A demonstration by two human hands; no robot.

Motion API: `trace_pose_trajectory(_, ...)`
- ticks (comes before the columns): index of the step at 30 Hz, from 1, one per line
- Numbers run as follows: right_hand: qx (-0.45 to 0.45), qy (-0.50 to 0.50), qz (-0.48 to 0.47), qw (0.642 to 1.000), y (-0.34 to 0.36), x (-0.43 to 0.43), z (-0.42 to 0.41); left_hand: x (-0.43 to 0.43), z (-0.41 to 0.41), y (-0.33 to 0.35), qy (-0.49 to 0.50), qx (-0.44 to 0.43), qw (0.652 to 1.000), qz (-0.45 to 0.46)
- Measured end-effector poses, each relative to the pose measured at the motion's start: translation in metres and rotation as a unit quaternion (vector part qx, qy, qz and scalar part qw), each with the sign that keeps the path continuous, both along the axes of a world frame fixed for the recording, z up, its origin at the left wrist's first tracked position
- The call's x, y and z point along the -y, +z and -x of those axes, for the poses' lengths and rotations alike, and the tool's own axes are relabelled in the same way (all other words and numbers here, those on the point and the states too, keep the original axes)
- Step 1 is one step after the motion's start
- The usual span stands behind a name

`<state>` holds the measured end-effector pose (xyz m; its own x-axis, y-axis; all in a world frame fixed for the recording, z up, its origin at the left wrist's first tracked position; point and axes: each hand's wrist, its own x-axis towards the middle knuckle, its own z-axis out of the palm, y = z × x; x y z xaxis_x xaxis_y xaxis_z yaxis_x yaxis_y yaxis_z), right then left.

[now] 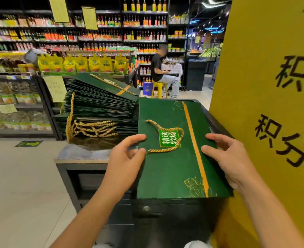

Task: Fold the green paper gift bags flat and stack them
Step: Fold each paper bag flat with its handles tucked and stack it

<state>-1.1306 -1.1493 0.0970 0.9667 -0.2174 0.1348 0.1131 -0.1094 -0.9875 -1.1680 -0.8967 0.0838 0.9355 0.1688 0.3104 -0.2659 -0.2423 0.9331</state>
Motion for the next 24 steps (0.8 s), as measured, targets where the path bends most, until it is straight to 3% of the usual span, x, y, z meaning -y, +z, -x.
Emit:
trace_pose_trajectory(5, 0.013, -0.015, 0.126, 0.992, 0.017, 0.002, -0.034, 0.016, -0.057, 0.021, 0.021, -0.026, 0.996, -0.08)
trace_pose_trajectory(10, -0.034, -0.01, 0.28, 0.959, 0.033, 0.001, -0.094, 0.037, -0.118, 0.041, 0.006, -0.083, 0.98, -0.18)
trace_pose_trajectory(24, -0.012, -0.001, 0.534, 0.845, 0.023, -0.003, -0.223, 0.051, -0.232, 0.042, 0.065, -0.15, 0.966, -0.2)
